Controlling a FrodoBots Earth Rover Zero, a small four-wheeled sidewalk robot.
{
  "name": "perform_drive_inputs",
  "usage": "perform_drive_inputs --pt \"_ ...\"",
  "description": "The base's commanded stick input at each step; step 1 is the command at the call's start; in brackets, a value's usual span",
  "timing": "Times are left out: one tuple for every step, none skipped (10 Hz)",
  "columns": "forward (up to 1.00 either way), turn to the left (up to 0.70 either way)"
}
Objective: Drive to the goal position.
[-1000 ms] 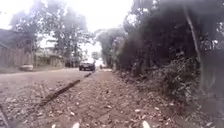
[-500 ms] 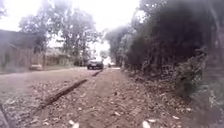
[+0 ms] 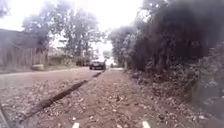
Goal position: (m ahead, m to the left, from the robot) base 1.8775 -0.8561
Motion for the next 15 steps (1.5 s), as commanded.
perform_drive_inputs --pt "-0.5 0.0" --pt "-0.5 0.0" --pt "0.0 0.02" --pt "0.0 0.04" --pt "0.0 0.0" --pt "0.0 0.0" --pt "0.0 0.0" --pt "0.0 0.0" --pt "0.0 0.0" --pt "0.0 0.0" --pt "0.0 0.0" --pt "0.0 0.05" --pt "0.0 0.15" --pt "0.0 0.5" --pt "0.0 0.5"
